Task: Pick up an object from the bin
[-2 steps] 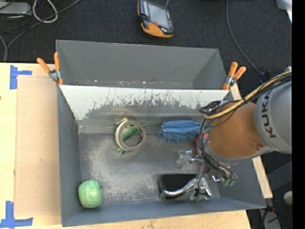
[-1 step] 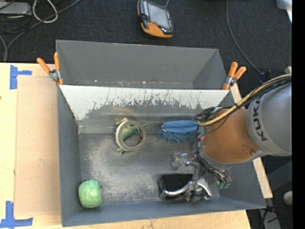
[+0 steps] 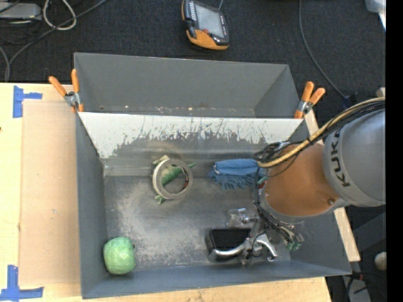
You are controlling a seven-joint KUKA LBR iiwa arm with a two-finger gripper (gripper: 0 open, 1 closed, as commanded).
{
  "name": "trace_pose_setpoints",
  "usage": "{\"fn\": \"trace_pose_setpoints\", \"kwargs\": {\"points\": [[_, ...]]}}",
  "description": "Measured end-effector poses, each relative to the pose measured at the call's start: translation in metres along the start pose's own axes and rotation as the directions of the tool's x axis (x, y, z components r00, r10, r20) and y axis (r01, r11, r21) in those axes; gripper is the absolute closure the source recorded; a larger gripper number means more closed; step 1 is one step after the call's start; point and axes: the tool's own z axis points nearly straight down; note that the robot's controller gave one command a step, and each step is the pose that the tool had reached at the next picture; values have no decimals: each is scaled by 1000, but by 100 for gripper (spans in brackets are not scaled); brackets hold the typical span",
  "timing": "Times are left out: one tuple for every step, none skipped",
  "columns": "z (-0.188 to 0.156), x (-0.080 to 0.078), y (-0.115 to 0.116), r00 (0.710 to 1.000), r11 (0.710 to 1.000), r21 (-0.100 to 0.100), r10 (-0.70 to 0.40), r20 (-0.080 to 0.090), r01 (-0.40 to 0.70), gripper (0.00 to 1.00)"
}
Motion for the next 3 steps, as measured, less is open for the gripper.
{"fn": "trace_pose_setpoints", "kwargs": {"points": [[0, 0, 0, 1000, 1000, 0, -1, 0, 1, 100], [-12, 2, 1, 1000, 1000, -2, -3, -6, 3, 100], [-56, 3, 2, 1000, 1000, -4, -3, -10, 3, 100]]}}
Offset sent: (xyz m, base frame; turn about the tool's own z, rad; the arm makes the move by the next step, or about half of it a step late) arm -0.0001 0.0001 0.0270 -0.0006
